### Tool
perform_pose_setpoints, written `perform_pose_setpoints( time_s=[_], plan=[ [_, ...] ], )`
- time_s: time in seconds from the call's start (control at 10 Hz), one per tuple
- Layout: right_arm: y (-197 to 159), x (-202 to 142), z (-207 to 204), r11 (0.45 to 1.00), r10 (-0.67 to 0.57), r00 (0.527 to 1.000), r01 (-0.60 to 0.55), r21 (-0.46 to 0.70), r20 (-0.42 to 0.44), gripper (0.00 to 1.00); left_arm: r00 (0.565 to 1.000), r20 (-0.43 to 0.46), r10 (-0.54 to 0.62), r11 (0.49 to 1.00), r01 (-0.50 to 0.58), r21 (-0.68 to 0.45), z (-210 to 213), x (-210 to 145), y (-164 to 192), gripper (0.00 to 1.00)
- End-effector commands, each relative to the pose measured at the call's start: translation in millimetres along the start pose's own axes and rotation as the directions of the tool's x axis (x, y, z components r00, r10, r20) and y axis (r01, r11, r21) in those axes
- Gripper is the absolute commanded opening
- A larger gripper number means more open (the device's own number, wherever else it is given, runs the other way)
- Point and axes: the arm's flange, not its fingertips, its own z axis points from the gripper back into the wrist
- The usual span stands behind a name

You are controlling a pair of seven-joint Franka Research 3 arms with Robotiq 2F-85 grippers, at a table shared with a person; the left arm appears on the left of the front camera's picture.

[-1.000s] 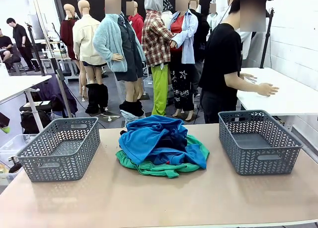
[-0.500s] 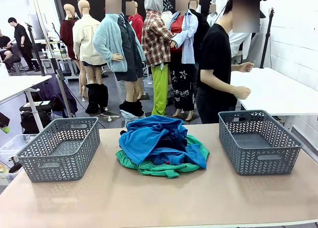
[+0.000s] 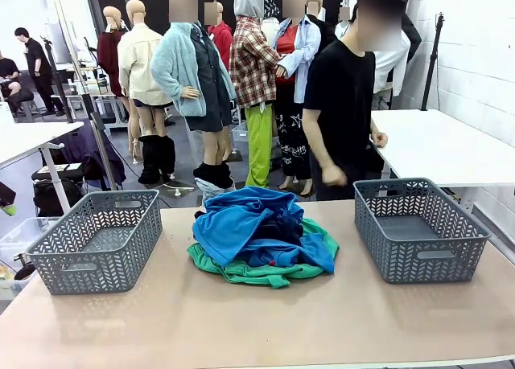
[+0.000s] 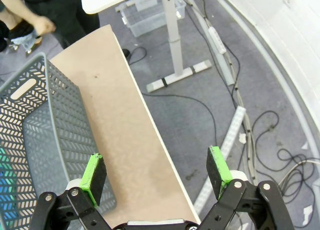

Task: Sort the tops and bottoms.
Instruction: Lift clothes from the center of the table with your left hand.

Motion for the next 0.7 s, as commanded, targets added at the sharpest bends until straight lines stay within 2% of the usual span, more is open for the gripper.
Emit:
perform_pose_setpoints(
  time_s=[0.0,0.6],
  plan=[
    [-0.2,1.0,2.3,1.0,0.01,1.0,-0.01,-0.003,0.001,1.0,1.0,0.009,-0.004,1.0,0.004,0.006,0.8,-2.7,1.1,1.0],
    [-0.2,1.0,2.3,1.0,0.01,1.0,-0.01,-0.003,0.001,1.0,1.0,0.009,-0.004,1.0,0.004,0.006,0.8,-2.7,1.1,1.0]
  ],
)
